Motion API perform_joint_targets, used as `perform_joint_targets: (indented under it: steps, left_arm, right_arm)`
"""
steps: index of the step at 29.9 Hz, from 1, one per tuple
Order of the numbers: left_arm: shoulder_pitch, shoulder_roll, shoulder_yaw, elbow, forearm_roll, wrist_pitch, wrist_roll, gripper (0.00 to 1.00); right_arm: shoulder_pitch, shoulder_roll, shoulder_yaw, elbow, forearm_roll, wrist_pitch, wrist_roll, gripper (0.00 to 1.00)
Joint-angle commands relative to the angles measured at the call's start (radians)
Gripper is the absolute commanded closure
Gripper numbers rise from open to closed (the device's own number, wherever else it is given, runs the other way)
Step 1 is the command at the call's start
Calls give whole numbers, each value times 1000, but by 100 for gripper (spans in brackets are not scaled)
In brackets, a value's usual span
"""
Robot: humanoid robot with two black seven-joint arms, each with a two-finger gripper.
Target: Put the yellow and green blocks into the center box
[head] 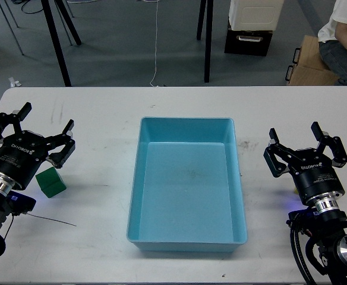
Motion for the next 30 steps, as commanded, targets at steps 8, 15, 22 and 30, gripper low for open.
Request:
perform_joint_targets:
  steps: [8,15,22,30]
  left_arm:
    - [5,-2,0,20,1,0,0,0]
    - [5,-2,0,25,4,0,0,0]
    - [5,-2,0,26,5,0,0,0]
    - [6,-2,1,28,7,0,0,0]
  right_arm:
    - [3,8,2,-13,-7,8,10,1]
    - [17,7,20,-29,-16,31,10,1]
    - [44,4,21,-33,-45,43,10,1]
    - [178,-3,63,-87,-330,43,11,1]
